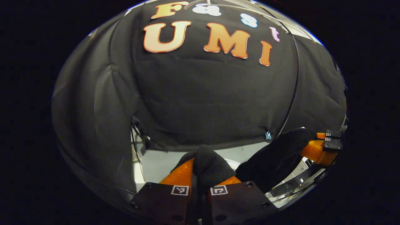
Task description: Grasp the clothes on the hanger with both hands and then place them into the laundry hamper below.
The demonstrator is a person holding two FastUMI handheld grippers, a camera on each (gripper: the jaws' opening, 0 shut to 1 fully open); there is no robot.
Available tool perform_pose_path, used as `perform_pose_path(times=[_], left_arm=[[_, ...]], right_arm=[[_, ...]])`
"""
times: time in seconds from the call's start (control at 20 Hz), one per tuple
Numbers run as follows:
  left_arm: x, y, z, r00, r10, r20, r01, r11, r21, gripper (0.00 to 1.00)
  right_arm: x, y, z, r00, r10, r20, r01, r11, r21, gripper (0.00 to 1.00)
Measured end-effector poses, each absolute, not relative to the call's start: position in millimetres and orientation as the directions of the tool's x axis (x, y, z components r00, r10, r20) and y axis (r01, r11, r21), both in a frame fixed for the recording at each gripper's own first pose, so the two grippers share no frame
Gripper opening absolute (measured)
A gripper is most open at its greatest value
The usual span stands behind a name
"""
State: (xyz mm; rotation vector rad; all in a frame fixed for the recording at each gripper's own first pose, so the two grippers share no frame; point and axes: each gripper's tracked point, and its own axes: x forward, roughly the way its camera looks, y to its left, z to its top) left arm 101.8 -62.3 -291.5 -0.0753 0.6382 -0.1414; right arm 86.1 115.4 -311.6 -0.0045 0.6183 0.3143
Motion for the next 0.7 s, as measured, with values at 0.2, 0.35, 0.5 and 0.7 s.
perform_pose_path(times=[0.2, 0.35, 0.5, 0.7], left_arm=[[80, -58, -339, 0.721, -0.142, -0.678, 0.07, 0.989, -0.133, 0.13], [71, -50, -364, 0.678, -0.117, -0.725, 0.062, 0.993, -0.102, 0.13], [63, -41, -374, 0.658, -0.074, -0.75, 0.072, 0.997, -0.035, 0.14], [55, -40, -388, 0.625, -0.074, -0.777, 0.096, 0.995, -0.017, 0.25]], right_arm=[[70, 117, -358, 0.716, 0.277, -0.641, -0.279, 0.955, 0.1, 0.04], [59, 112, -391, 0.67, 0.261, -0.695, -0.267, 0.958, 0.102, 0.06], [46, 110, -410, 0.635, 0.248, -0.731, -0.257, 0.961, 0.103, 0.12], [28, 109, -431, 0.587, 0.238, -0.774, -0.257, 0.961, 0.101, 0.14]])
